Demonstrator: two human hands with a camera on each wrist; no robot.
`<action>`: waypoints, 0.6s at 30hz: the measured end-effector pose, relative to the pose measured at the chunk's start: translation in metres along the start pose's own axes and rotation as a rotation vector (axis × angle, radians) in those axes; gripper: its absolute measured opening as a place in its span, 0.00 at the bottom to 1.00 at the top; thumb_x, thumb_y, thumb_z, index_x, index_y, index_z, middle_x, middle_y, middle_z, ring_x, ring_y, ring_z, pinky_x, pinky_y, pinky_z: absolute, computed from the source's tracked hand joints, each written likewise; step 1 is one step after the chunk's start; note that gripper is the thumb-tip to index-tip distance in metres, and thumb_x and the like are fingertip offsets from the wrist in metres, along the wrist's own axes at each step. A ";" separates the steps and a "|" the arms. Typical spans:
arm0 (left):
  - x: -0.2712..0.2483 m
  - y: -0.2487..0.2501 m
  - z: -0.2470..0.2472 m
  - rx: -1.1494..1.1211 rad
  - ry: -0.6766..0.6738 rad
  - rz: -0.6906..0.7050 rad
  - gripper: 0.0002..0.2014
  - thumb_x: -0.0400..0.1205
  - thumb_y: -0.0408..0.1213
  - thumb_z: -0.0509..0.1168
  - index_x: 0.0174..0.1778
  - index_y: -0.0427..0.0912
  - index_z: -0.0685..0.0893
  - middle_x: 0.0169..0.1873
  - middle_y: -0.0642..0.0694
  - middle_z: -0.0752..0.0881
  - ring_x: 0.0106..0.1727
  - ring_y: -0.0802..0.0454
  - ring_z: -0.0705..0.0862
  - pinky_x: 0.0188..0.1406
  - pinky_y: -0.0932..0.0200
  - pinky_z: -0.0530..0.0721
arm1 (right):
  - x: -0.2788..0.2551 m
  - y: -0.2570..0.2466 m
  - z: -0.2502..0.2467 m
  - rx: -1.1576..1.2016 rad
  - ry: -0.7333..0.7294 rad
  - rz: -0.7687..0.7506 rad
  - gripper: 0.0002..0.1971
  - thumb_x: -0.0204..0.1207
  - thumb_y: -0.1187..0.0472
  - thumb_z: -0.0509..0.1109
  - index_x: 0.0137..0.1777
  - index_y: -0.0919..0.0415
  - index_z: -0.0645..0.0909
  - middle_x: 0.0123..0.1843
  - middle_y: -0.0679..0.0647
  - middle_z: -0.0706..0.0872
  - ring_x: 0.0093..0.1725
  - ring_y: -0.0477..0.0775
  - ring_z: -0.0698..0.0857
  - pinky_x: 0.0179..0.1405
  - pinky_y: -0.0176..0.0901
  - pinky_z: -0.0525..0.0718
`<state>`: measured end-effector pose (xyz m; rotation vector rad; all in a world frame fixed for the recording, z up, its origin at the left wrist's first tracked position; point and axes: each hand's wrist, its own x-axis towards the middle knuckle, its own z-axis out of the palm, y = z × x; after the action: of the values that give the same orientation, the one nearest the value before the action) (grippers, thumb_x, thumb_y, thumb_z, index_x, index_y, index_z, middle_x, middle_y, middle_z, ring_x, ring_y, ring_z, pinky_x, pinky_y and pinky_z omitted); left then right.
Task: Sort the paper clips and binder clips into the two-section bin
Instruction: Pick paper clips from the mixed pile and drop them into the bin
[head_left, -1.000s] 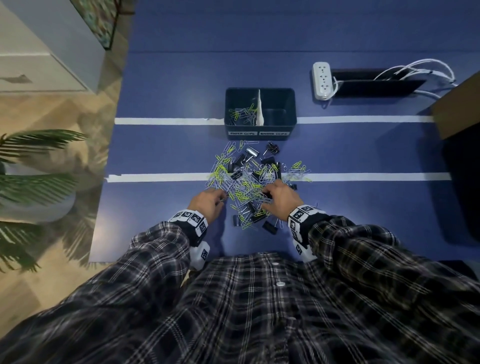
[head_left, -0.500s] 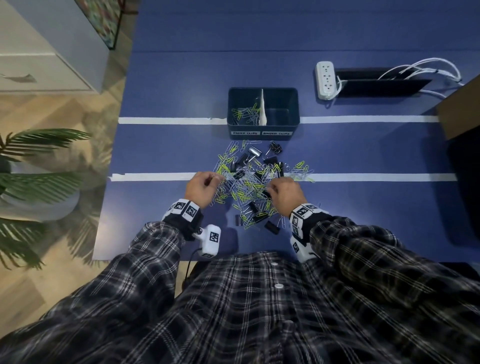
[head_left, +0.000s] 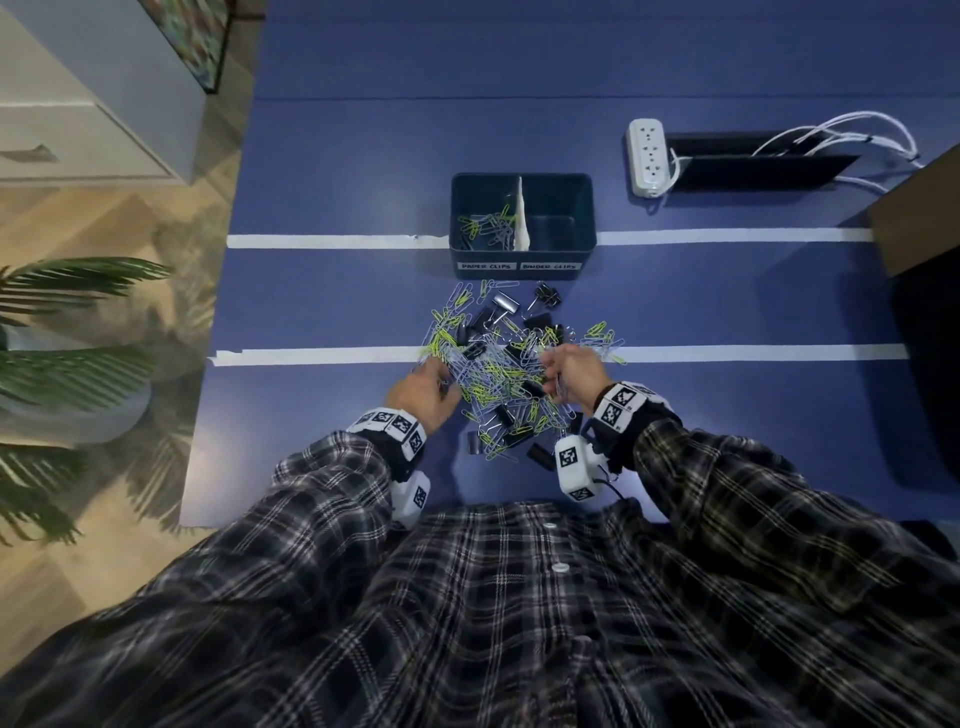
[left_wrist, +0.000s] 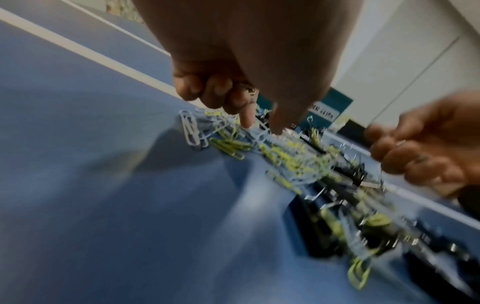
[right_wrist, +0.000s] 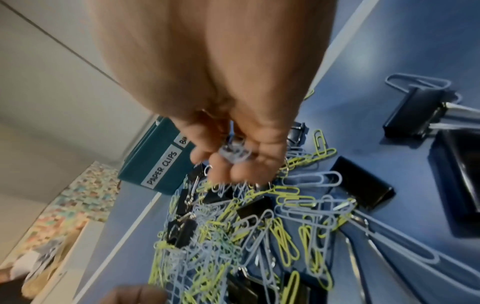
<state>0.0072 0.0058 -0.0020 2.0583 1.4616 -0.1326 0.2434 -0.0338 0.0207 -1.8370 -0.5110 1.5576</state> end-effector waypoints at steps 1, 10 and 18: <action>0.000 -0.001 0.002 0.070 -0.020 0.022 0.17 0.82 0.50 0.59 0.59 0.42 0.71 0.44 0.46 0.78 0.41 0.45 0.81 0.40 0.52 0.83 | 0.002 0.001 0.002 -0.082 0.030 0.014 0.09 0.80 0.65 0.57 0.40 0.59 0.75 0.31 0.53 0.71 0.23 0.50 0.72 0.20 0.38 0.69; 0.003 0.001 -0.001 0.177 0.016 0.103 0.10 0.84 0.39 0.57 0.56 0.41 0.79 0.52 0.42 0.84 0.50 0.43 0.82 0.51 0.49 0.81 | 0.005 0.006 0.031 -1.156 0.036 -0.357 0.27 0.84 0.41 0.53 0.29 0.58 0.70 0.26 0.51 0.73 0.27 0.52 0.77 0.33 0.42 0.80; -0.002 -0.002 -0.020 -0.185 0.198 0.075 0.12 0.86 0.42 0.55 0.52 0.38 0.78 0.45 0.42 0.82 0.42 0.48 0.78 0.42 0.56 0.76 | 0.012 0.010 0.054 -1.411 0.036 -0.464 0.22 0.78 0.42 0.66 0.67 0.54 0.77 0.30 0.55 0.81 0.33 0.54 0.87 0.37 0.46 0.89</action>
<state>-0.0005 0.0151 0.0136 2.0154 1.4496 0.2348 0.1920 -0.0199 0.0022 -2.3162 -2.2168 0.7656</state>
